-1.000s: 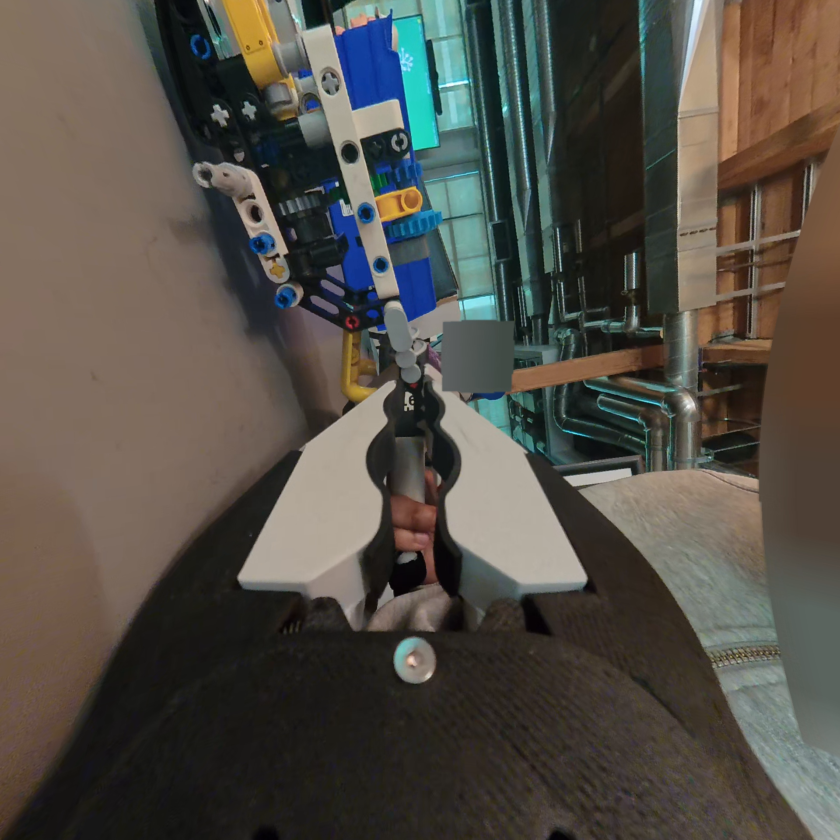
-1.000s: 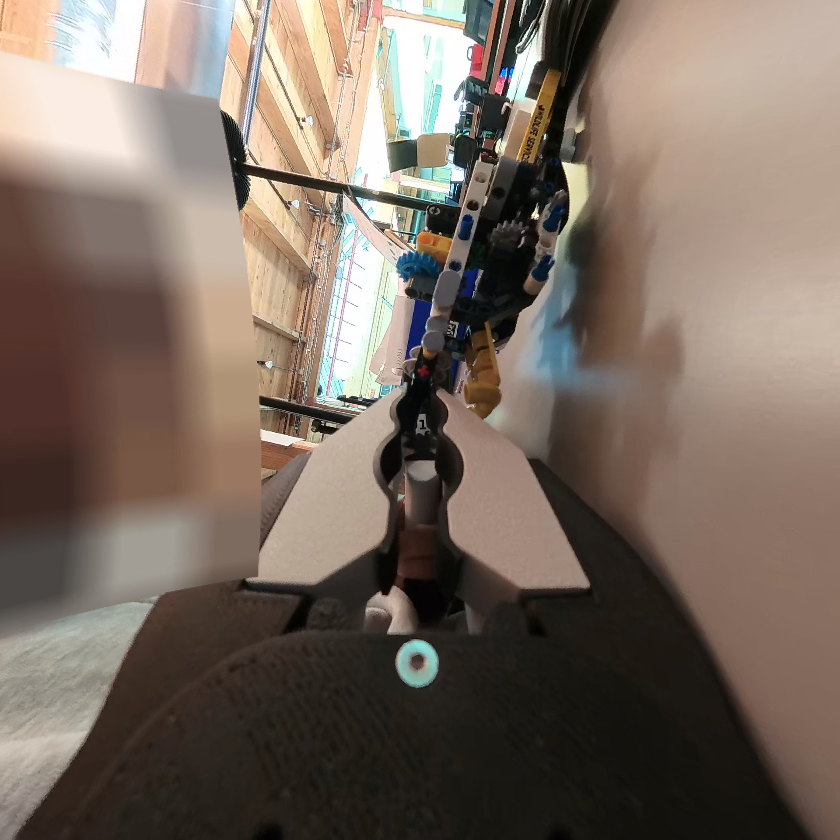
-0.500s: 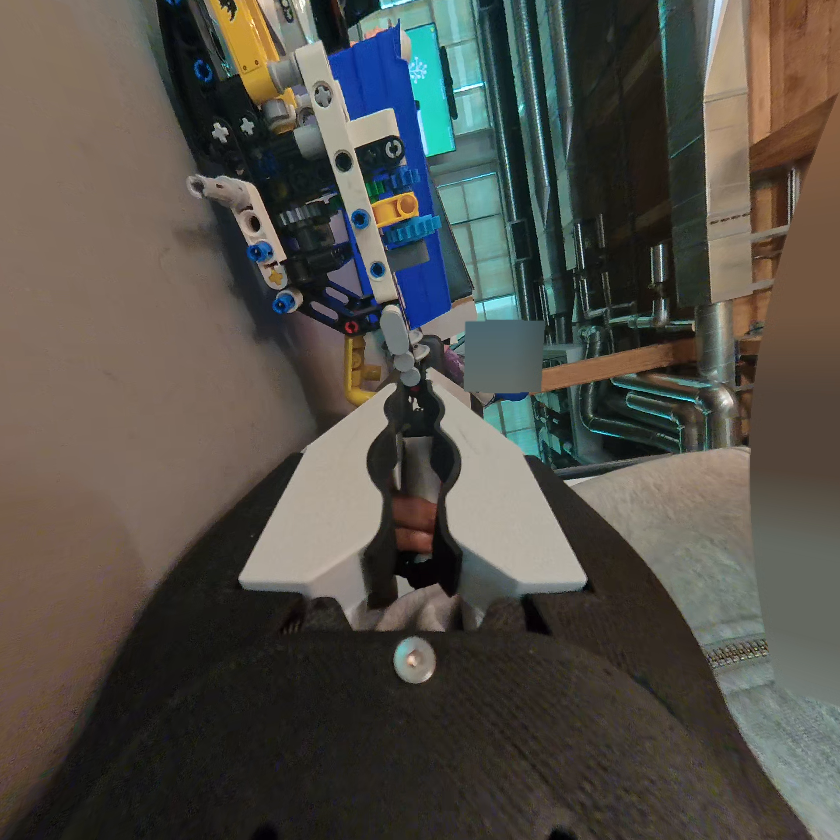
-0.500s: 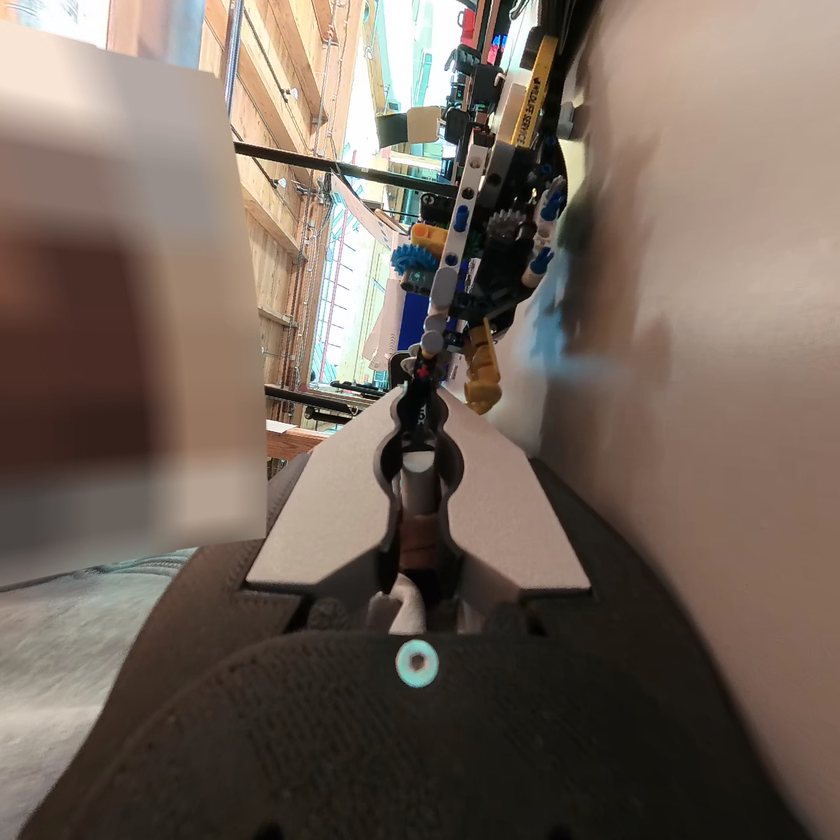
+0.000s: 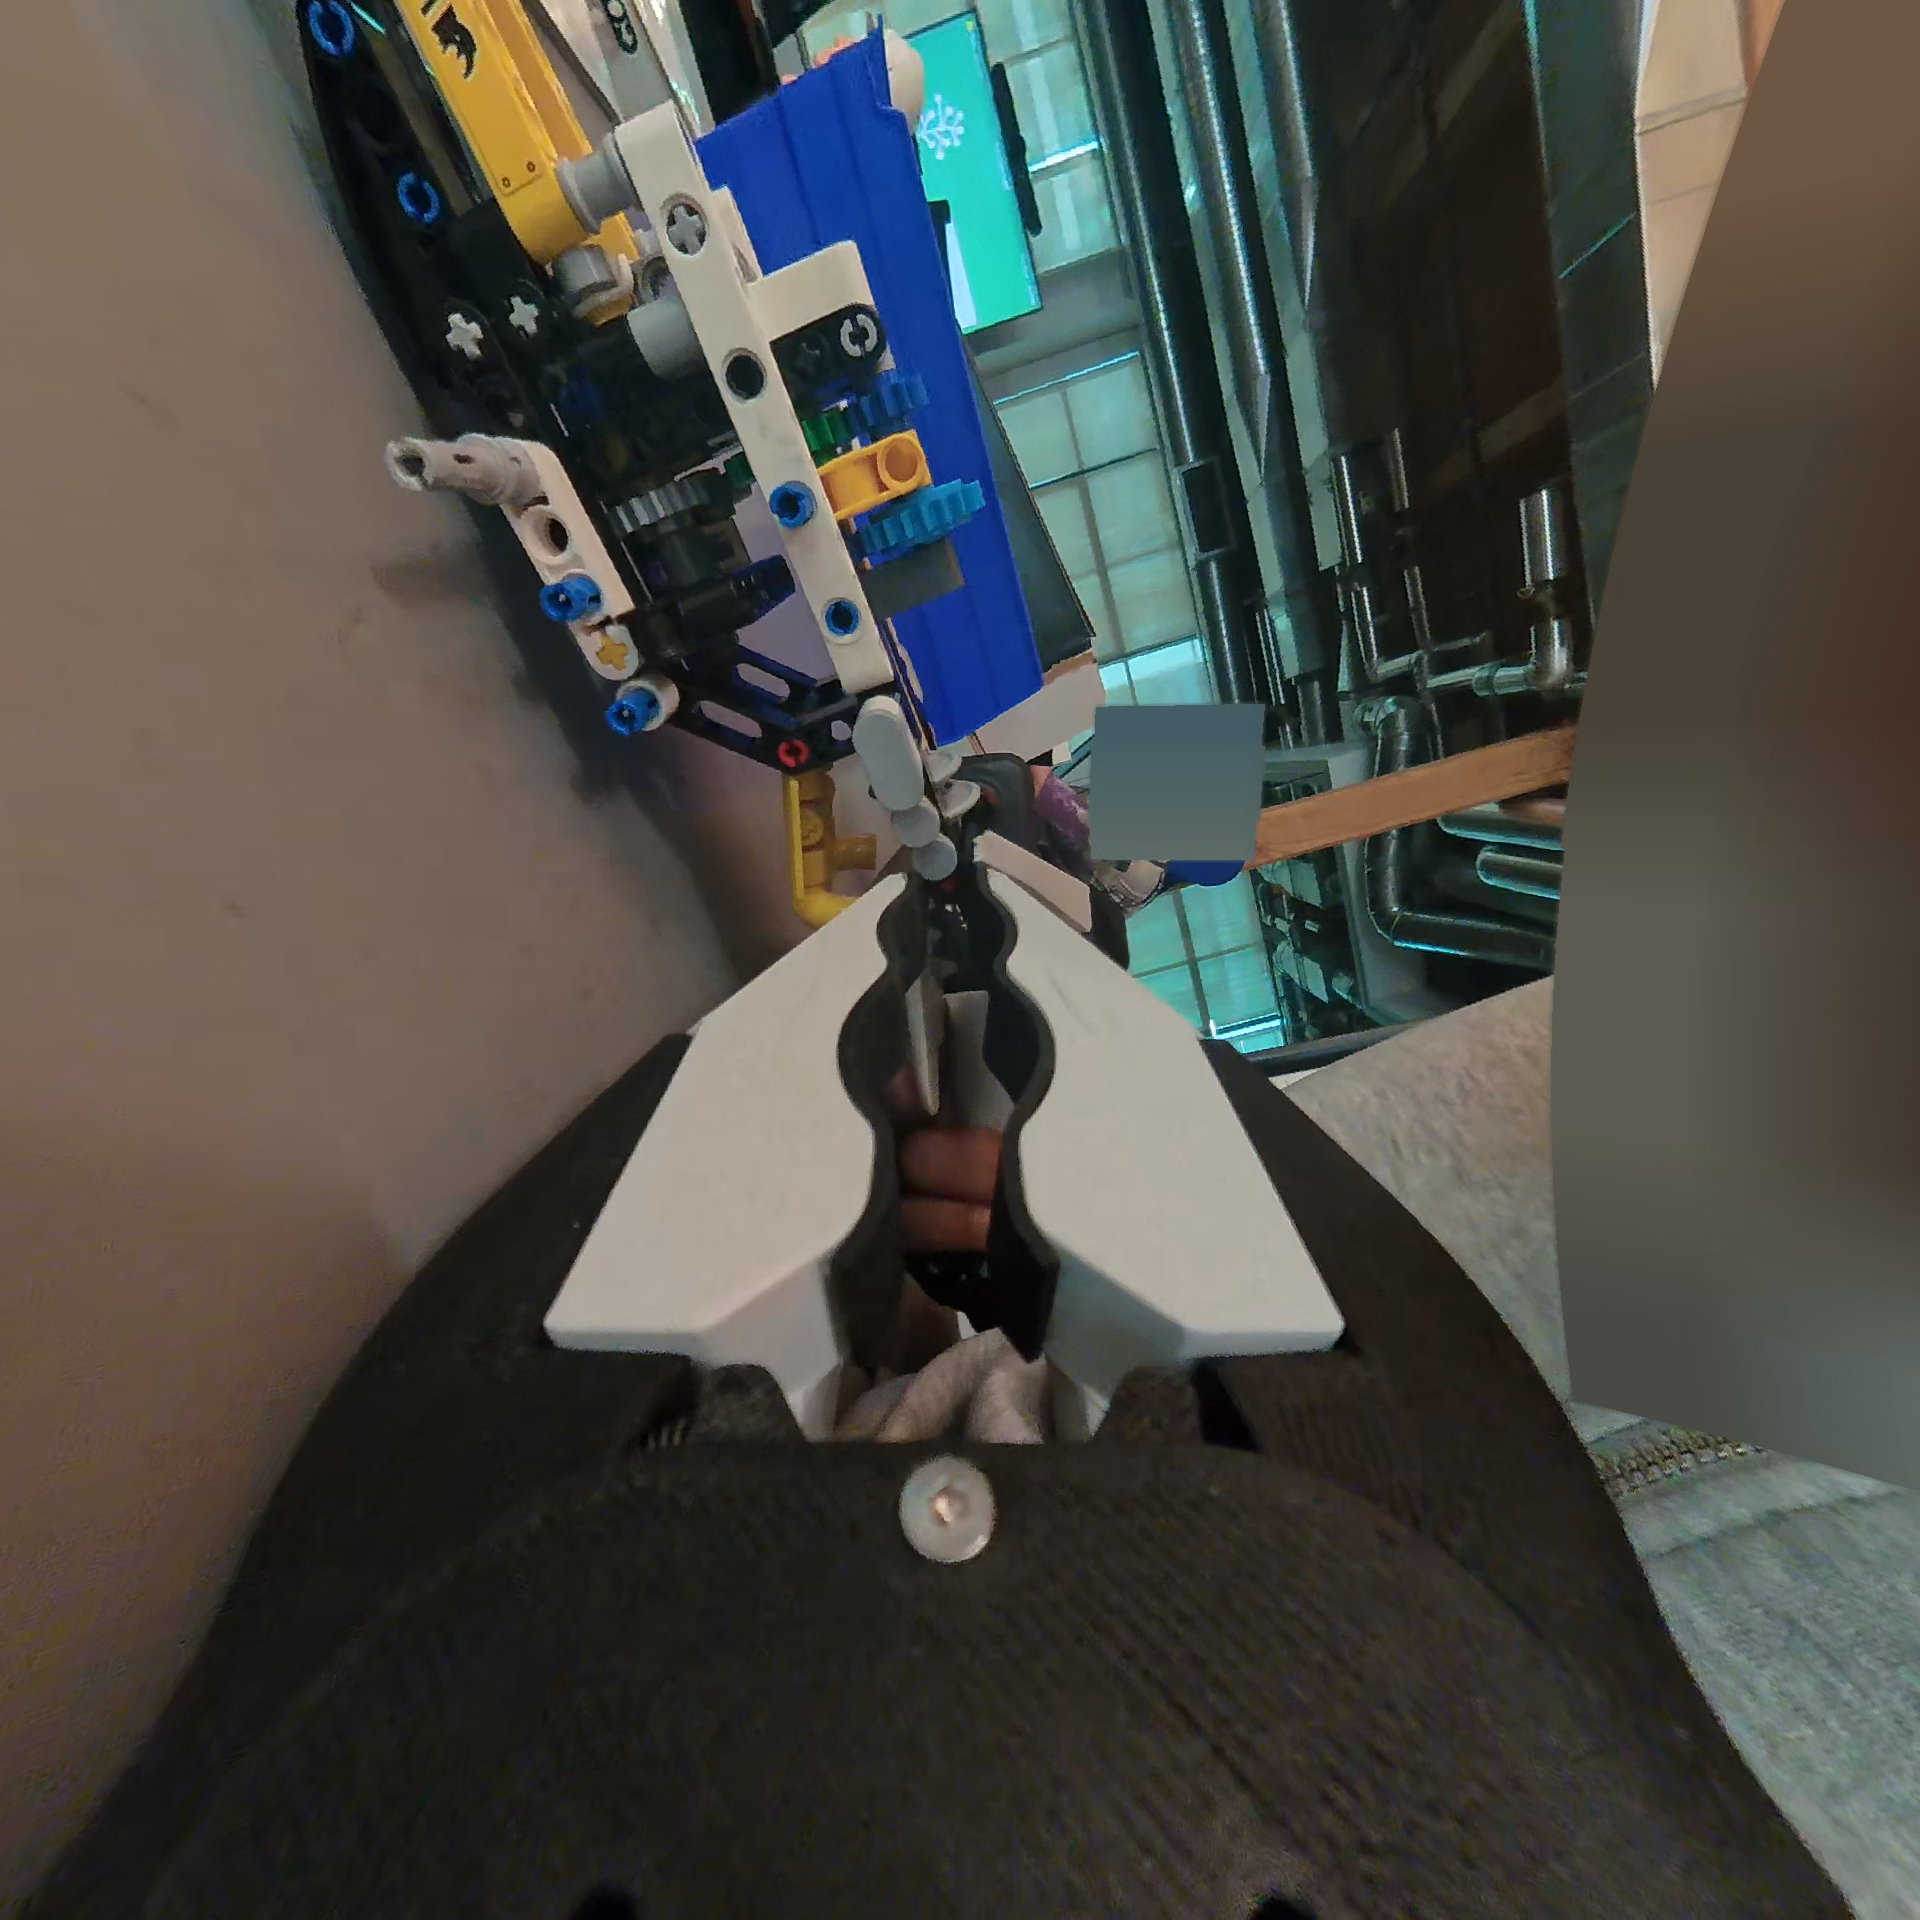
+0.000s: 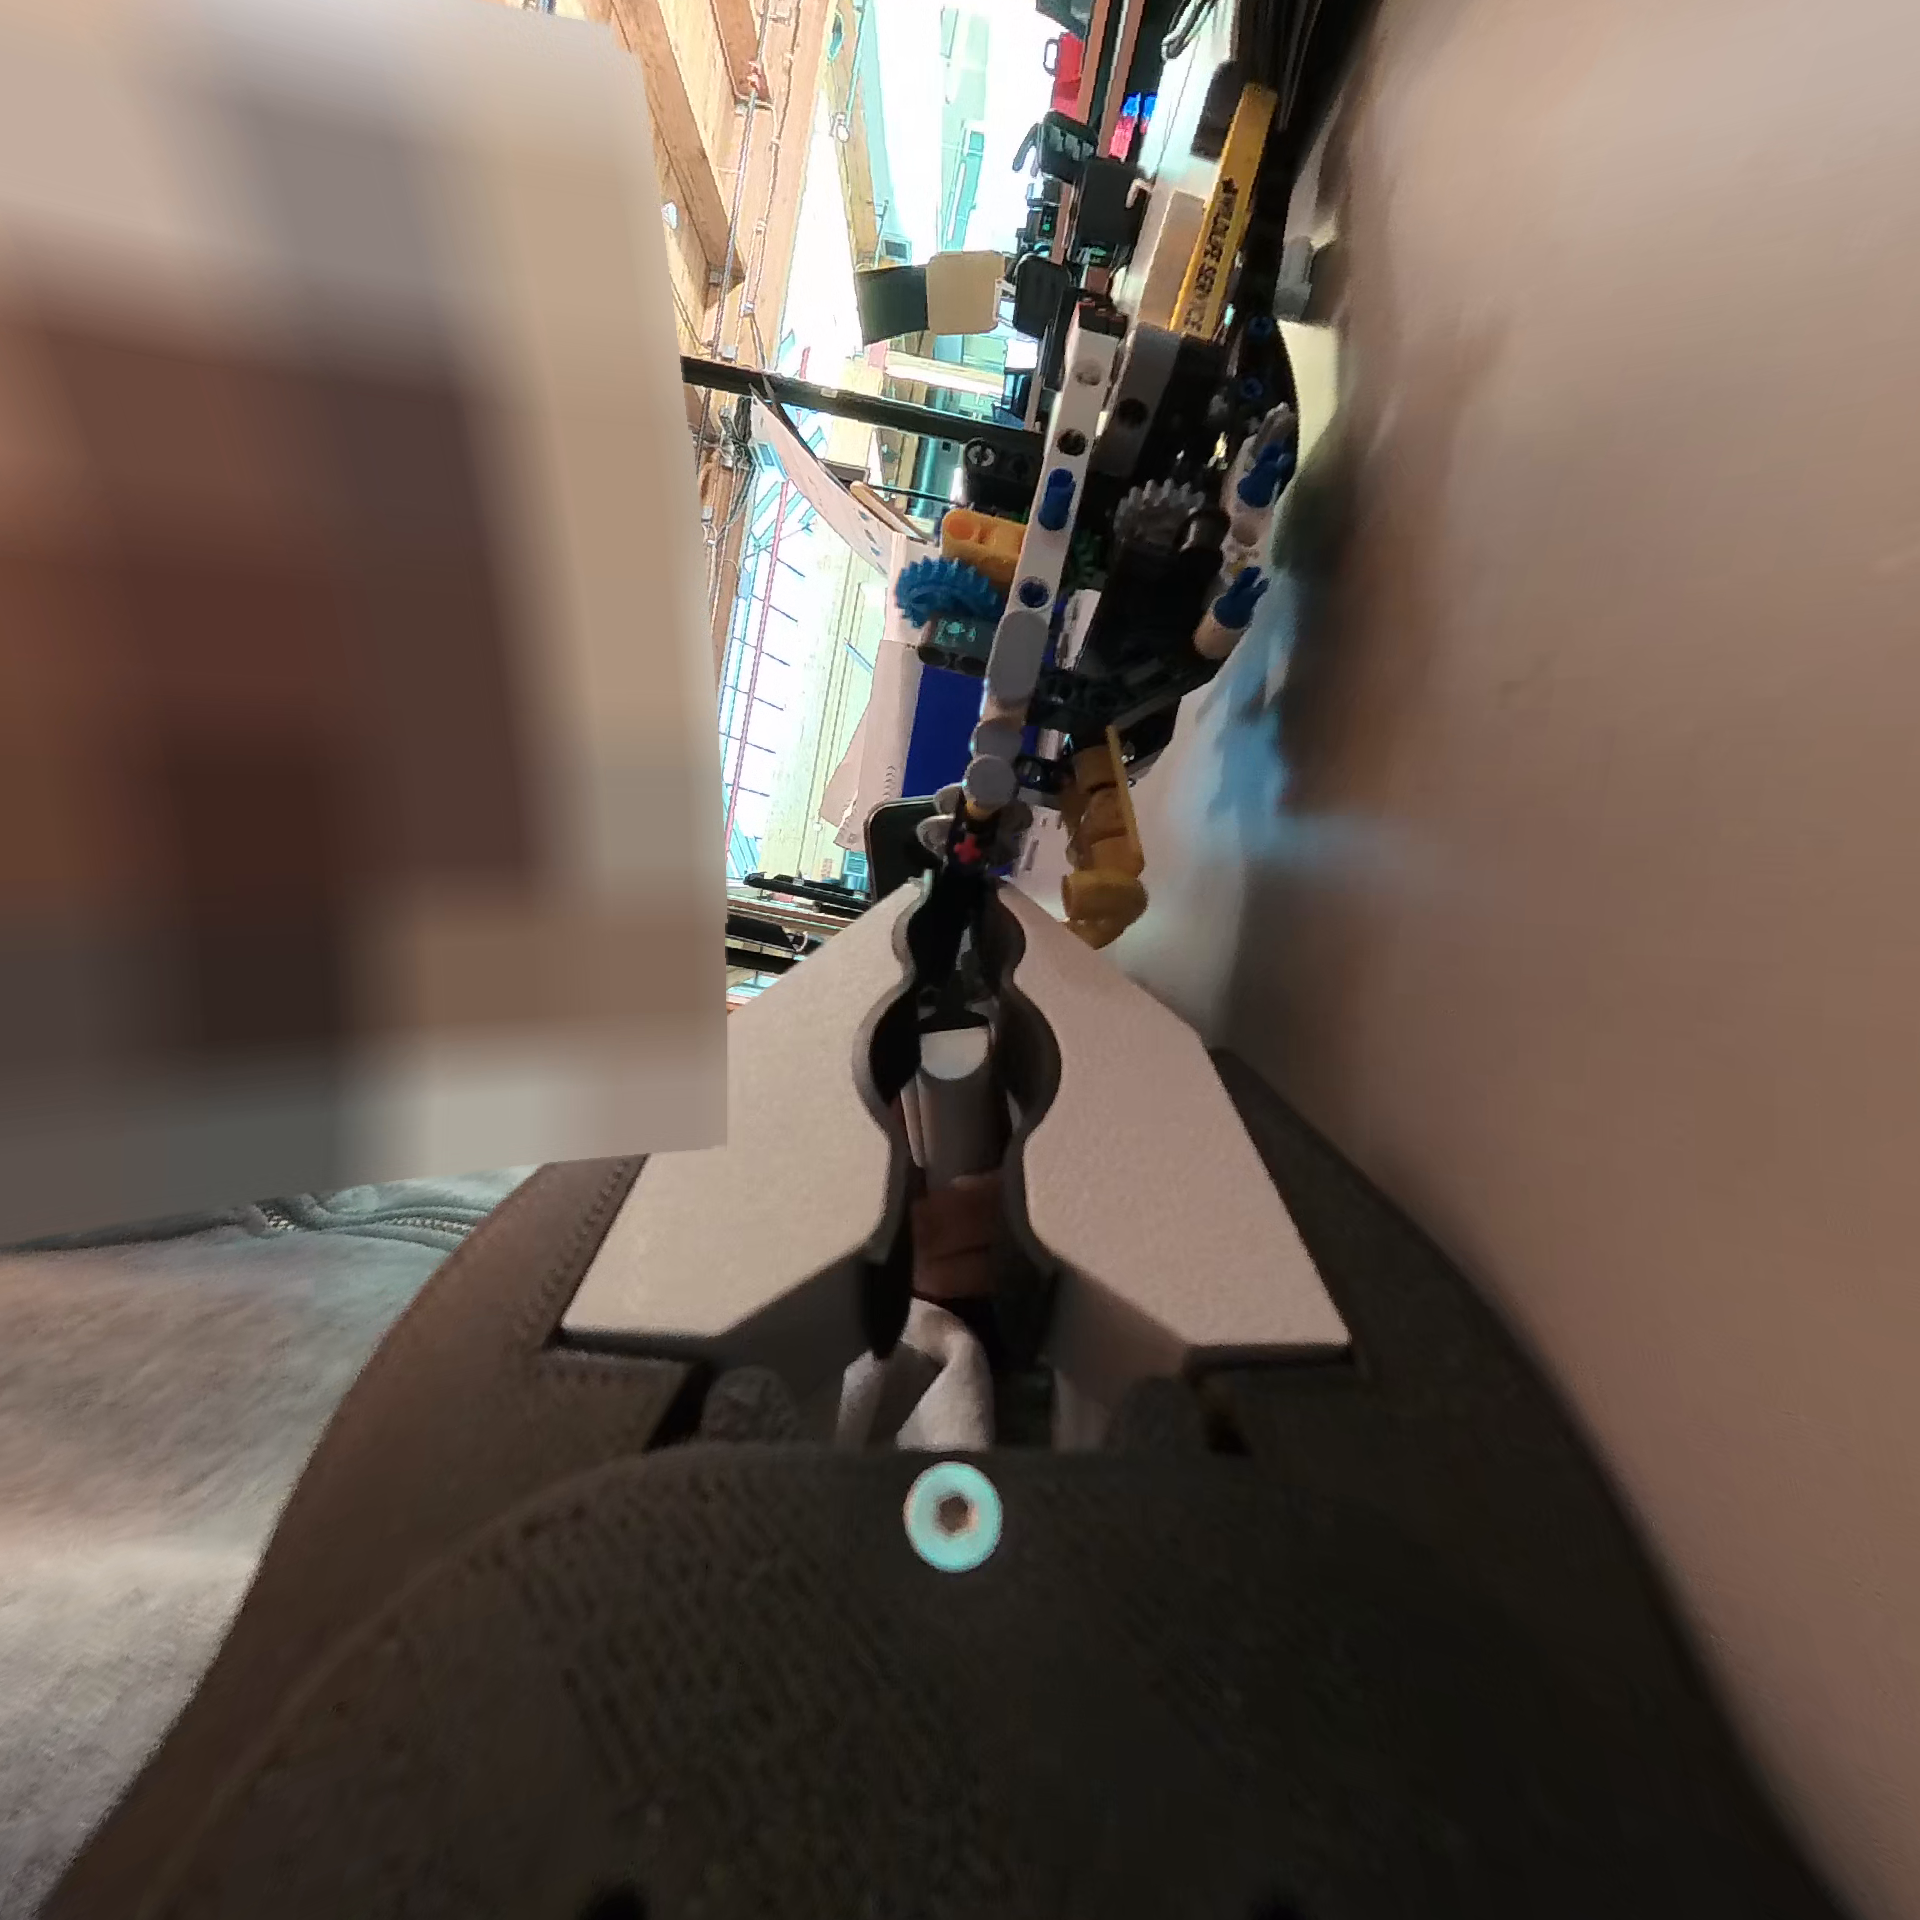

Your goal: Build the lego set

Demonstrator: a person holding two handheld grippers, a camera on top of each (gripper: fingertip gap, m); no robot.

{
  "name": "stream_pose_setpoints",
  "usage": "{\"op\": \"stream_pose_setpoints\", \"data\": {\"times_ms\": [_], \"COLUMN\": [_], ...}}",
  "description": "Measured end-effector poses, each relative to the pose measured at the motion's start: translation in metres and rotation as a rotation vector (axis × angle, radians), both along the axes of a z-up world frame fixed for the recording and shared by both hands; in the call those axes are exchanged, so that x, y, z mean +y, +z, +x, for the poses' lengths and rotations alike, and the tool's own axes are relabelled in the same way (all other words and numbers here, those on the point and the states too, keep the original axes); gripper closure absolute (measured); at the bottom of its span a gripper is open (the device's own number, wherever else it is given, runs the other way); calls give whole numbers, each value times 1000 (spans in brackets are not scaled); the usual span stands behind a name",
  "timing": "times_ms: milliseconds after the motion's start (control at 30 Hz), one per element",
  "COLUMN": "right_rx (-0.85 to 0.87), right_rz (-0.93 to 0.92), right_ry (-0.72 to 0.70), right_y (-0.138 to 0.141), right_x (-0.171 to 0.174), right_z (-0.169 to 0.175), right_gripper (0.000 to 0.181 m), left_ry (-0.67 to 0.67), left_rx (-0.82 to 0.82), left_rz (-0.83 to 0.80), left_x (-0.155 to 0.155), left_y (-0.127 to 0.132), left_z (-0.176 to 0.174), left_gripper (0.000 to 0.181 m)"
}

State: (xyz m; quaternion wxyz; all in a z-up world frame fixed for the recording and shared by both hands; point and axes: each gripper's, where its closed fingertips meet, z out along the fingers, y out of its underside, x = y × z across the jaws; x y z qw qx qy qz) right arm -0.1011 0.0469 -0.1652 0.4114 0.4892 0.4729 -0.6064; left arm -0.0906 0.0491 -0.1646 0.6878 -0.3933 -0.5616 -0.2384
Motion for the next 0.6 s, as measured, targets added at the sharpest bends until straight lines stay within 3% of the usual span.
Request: {"op": "stream_pose_setpoints", "data": {"times_ms": [33, 600], "right_rx": [0, 41], "right_rz": [4, 26], "right_ry": [-1, -16], "right_y": [0, -2], "right_x": [0, -2], "right_z": [0, -1], "right_gripper": [176, 175], "left_ry": [0, 8], "left_rx": [-3, -11], "left_rz": [-1, 0], "left_x": [0, 1], "left_y": [0, -2], "left_z": [0, -3], "left_gripper": [176, 176]}}
